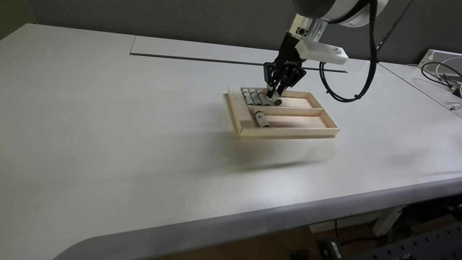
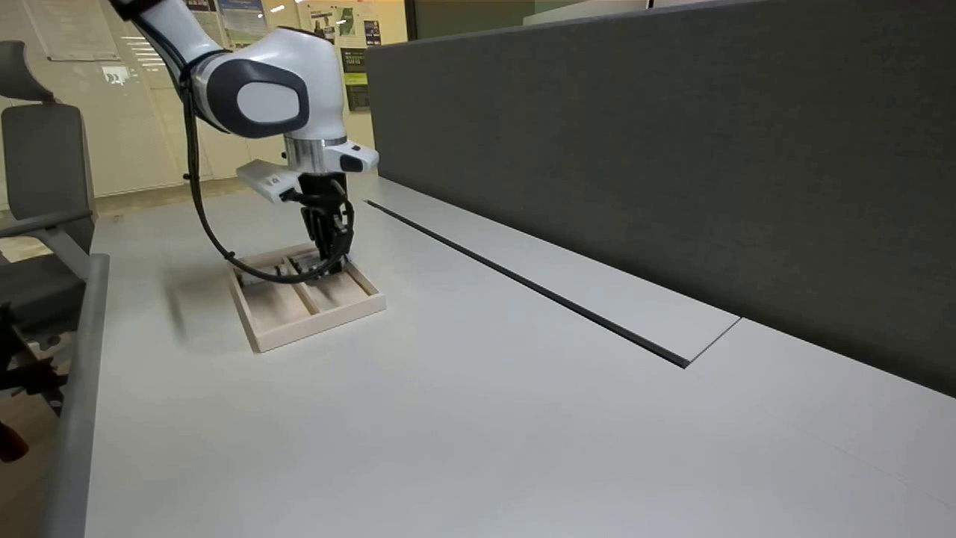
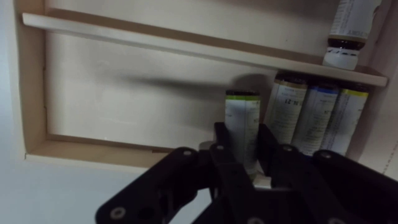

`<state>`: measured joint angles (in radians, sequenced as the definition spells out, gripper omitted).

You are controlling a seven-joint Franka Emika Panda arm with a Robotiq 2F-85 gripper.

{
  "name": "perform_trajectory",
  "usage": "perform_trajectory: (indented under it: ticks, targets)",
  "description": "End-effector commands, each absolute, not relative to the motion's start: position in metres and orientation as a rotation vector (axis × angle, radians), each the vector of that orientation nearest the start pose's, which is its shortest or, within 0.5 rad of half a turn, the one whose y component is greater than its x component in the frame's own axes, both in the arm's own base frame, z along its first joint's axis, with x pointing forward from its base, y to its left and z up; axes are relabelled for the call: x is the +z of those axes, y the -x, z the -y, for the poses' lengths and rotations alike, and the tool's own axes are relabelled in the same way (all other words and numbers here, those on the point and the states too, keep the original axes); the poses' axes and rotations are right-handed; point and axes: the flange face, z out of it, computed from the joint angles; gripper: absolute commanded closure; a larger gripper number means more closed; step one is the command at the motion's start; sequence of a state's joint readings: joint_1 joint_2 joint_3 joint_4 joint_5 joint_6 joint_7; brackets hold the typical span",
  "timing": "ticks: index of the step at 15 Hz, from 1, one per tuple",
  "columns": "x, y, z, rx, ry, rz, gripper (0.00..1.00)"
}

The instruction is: Pick up the bottle from the table and place it on the top part of the tray

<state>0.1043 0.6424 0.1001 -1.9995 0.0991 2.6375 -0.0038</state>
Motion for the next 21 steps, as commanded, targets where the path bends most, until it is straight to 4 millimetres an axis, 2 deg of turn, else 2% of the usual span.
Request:
perform_trajectory:
  ticks: [1, 6, 14, 21]
  targets:
    - [0.12, -0.567, -0.126, -0.002, 3.018, 0.08, 0.93]
    - [0.119, -0.562, -0.127, -0.04, 3.013, 0.071, 0.93]
    - [0.135, -0.552, -0.139, -0.038, 2.996, 0.094, 0.93]
    - [0.149, -0.546, -0.136, -0.076, 3.017, 0.101, 0.93]
